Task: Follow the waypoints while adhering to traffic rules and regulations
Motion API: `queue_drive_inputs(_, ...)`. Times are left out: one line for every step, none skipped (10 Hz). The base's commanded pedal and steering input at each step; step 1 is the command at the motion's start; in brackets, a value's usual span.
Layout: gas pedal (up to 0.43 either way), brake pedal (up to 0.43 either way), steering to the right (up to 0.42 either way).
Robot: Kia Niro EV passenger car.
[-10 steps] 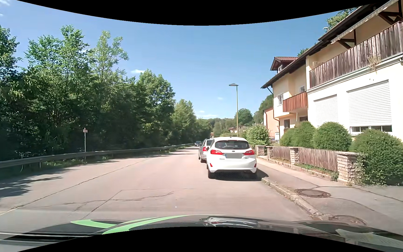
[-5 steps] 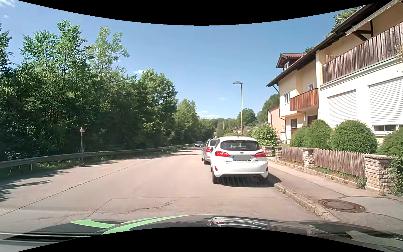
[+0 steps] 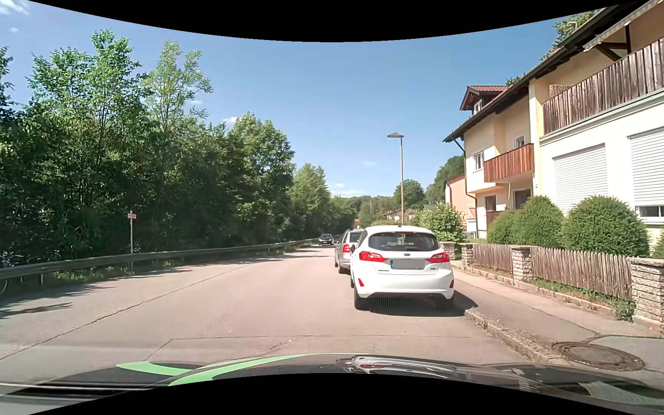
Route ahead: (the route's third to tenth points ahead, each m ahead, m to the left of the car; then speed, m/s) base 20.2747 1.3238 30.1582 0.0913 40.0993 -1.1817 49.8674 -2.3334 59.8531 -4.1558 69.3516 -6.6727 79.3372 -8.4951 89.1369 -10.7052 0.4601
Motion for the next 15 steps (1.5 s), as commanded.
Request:
queue_drive_inputs(0.000, 0.280, -0.066)
queue_drive_inputs(0.000, 0.280, -0.066)
queue_drive_inputs(0.000, 0.280, -0.066)
queue_drive_inputs(0.000, 0.280, -0.066)
queue_drive_inputs(0.000, 0.280, -0.067)
queue_drive_inputs(0.000, 0.280, -0.066)
queue_drive_inputs(0.000, 0.280, -0.066)
queue_drive_inputs(0.000, 0.280, -0.066)
queue_drive_inputs(0.000, 0.280, -0.066)
queue_drive_inputs(0.000, 0.280, -0.066)
queue_drive_inputs(0.000, 0.280, -0.068)
queue_drive_inputs(0.000, 0.280, -0.073)
queue_drive_inputs(0.000, 0.280, -0.074)
queue_drive_inputs(0.000, 0.280, -0.074)
queue_drive_inputs(0.000, 0.280, -0.075)
